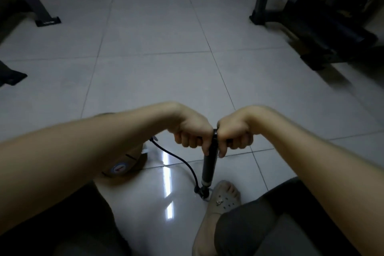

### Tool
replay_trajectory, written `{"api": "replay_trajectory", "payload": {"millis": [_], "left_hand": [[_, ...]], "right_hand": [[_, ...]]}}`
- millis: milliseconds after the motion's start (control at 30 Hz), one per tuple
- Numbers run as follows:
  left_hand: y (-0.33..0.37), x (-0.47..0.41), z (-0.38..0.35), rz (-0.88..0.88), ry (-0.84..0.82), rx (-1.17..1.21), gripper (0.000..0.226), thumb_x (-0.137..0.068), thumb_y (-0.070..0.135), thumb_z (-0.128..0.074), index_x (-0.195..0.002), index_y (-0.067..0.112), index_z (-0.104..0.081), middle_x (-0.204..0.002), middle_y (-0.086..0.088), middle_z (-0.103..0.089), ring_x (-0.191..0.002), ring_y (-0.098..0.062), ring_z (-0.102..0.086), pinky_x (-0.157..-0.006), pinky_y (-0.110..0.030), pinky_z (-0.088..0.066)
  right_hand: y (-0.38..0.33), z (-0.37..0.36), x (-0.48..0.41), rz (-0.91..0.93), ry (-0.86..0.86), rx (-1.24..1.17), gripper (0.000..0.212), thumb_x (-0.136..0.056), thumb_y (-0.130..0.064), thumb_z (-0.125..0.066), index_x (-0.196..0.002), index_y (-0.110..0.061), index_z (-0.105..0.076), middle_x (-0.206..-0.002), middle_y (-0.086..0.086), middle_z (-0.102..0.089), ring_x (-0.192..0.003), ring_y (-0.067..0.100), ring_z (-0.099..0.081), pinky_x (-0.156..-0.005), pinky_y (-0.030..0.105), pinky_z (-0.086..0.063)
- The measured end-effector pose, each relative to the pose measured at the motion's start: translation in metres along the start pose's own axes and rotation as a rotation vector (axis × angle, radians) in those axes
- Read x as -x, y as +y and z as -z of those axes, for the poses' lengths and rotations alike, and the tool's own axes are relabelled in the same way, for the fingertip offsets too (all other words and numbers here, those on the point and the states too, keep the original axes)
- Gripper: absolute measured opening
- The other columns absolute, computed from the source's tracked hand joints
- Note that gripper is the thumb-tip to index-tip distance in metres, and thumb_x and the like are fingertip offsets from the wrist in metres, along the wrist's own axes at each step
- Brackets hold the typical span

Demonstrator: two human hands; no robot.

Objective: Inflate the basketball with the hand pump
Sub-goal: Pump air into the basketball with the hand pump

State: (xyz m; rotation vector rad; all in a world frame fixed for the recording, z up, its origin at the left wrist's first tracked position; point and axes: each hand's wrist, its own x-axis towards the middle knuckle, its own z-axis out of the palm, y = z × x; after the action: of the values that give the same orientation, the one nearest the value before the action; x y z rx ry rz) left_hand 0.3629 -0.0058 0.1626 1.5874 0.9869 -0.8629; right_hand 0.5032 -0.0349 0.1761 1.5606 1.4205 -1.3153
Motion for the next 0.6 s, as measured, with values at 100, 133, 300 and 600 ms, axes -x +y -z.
{"api": "replay_trajectory", "payload": {"millis": [100, 133, 300, 600], "left_hand": [[-0.016, -0.028, -0.013, 0.002, 0.009, 0.042, 0.048, -0.088, 0.008, -0.062, -0.048, 0.024, -0.040, -0.050, 0.005, -0.022, -0.044, -0.012, -0.013, -0.047, -0.023, -0.007], [-0.021, -0.035, -0.018, 0.005, 0.003, 0.053, 0.048, -0.087, 0.007, -0.063, -0.047, 0.024, -0.041, -0.050, 0.005, -0.023, -0.044, -0.012, -0.014, -0.047, -0.022, -0.007], [-0.033, -0.060, -0.033, 0.035, 0.012, 0.060, 0.042, -0.084, 0.006, -0.062, -0.053, 0.022, -0.039, -0.050, 0.004, -0.024, -0.047, -0.014, -0.014, -0.053, -0.028, -0.008], [-0.008, -0.020, -0.021, 0.058, 0.078, -0.014, 0.036, -0.087, 0.015, -0.064, -0.061, 0.022, -0.039, -0.057, 0.003, -0.026, -0.047, -0.014, -0.018, -0.048, -0.025, -0.012]], "right_hand": [[0.004, -0.014, -0.029, 0.010, -0.014, -0.015, 0.033, -0.086, -0.013, -0.069, -0.065, -0.020, -0.044, -0.052, -0.002, -0.028, -0.044, 0.014, -0.020, -0.047, 0.023, -0.018], [0.004, -0.019, -0.038, 0.010, -0.023, -0.016, 0.033, -0.085, -0.013, -0.068, -0.064, -0.020, -0.044, -0.053, -0.001, -0.029, -0.044, 0.014, -0.021, -0.048, 0.024, -0.018], [0.003, -0.034, -0.069, 0.005, -0.040, -0.002, 0.029, -0.084, -0.011, -0.066, -0.066, -0.019, -0.045, -0.052, -0.001, -0.030, -0.046, 0.015, -0.021, -0.051, 0.027, -0.019], [0.002, -0.016, -0.027, -0.021, 0.039, 0.047, 0.018, -0.086, -0.018, -0.072, -0.079, -0.016, -0.055, -0.057, -0.001, -0.035, -0.045, 0.014, -0.027, -0.046, 0.024, -0.022]]}}
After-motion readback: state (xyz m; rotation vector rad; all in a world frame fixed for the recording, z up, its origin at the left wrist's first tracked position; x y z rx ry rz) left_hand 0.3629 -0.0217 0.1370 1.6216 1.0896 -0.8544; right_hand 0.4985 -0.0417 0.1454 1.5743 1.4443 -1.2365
